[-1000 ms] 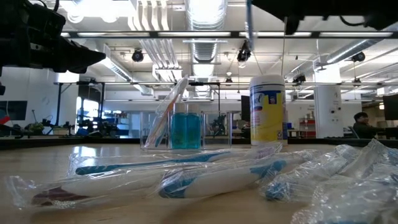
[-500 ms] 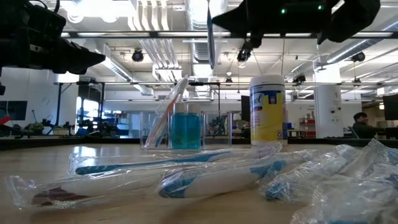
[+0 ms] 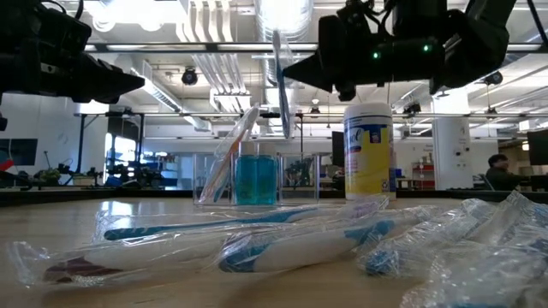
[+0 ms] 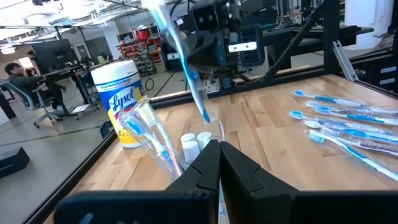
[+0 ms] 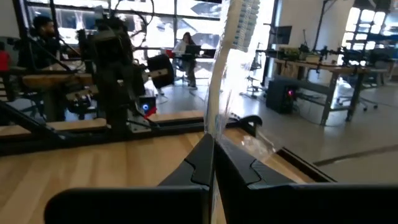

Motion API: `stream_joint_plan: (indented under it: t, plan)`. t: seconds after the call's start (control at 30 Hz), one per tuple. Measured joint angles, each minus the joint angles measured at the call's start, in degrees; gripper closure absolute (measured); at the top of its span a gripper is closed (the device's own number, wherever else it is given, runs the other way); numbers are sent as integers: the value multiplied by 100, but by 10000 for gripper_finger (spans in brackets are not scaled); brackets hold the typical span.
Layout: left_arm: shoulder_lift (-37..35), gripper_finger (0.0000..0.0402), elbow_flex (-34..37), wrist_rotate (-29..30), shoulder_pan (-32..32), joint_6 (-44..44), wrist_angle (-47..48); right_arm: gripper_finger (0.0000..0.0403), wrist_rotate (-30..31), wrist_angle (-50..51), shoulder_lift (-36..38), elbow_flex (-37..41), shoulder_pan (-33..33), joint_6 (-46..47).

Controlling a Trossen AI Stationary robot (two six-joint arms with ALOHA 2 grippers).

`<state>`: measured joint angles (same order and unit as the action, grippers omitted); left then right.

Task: Pick & Place toothbrushing station
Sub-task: Put the blue toothbrush into the transparent organizer

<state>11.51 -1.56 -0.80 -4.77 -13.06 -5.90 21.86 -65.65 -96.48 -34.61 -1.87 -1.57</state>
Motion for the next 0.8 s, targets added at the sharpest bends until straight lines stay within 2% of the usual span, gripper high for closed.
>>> stream_joint_plan:
  t: [0.2,0.8]
  plan:
    - [0,392,0,0,-1,0,-1,395,95,-415,-310,175,0,219]
    - [0,392,0,0,1,0,47,395,891,-488,-874,249,-146,402]
